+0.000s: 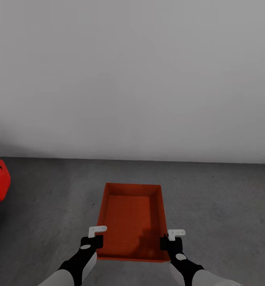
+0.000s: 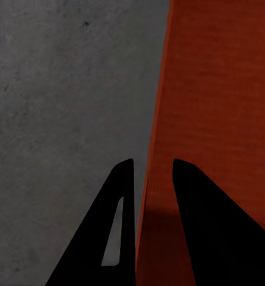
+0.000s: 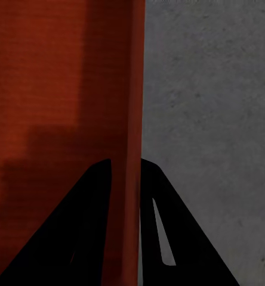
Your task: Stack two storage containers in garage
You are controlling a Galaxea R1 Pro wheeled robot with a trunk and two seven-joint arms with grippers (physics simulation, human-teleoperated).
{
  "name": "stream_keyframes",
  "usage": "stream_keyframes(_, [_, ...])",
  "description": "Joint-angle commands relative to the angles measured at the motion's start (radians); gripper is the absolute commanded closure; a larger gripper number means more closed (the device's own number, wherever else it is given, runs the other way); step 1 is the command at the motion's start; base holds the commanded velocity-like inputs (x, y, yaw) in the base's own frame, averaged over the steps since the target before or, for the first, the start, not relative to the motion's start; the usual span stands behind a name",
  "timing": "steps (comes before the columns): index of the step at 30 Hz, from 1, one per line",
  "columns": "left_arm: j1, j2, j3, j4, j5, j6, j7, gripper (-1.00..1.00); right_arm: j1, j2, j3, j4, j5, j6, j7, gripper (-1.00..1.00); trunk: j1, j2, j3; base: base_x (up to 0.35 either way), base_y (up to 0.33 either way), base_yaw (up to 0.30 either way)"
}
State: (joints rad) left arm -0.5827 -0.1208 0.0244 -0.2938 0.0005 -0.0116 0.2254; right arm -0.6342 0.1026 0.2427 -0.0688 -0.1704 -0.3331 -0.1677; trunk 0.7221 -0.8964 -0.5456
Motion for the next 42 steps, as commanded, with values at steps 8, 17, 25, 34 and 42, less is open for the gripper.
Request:
stream_keyframes(8, [0.0,0.0,-0.015,-0.005,0.024,-0.015,0.007,1.0,-0.001,0.001,0.007,-0.002,0.004,0.001,0.001,1.0,0.0,-0.001,-0.001,0.0,0.0,0.0])
stream_keyframes(17, [0.0,0.0,-0.018,-0.004,0.026,-0.018,0.006,1.0,-0.001,0.001,-0.003,-0.002,0.011,0.0,0.001,1.0,0.0,-0.001,-0.001,0.13,0.0,0.0])
stream_keyframes(25, [0.0,0.0,-0.018,-0.004,0.027,-0.018,0.006,1.0,-0.001,0.0,-0.002,-0.002,0.011,0.0,0.001,1.0,0.0,-0.001,-0.001,0.256,0.0,0.0])
stream_keyframes(34, [0.006,0.003,0.007,-0.005,0.006,-0.018,0.003,1.0,-0.001,0.005,-0.003,-0.002,-0.003,-0.007,-0.007,1.0,0.0,-0.001,-0.001,0.213,0.0,0.0])
stream_keyframes(42, [0.007,0.003,-0.009,-0.012,0.02,-0.018,0.003,1.0,-0.001,0.004,0.047,-0.002,-0.03,-0.007,-0.007,1.0,0.0,-0.001,-0.001,0.0,0.0,0.0])
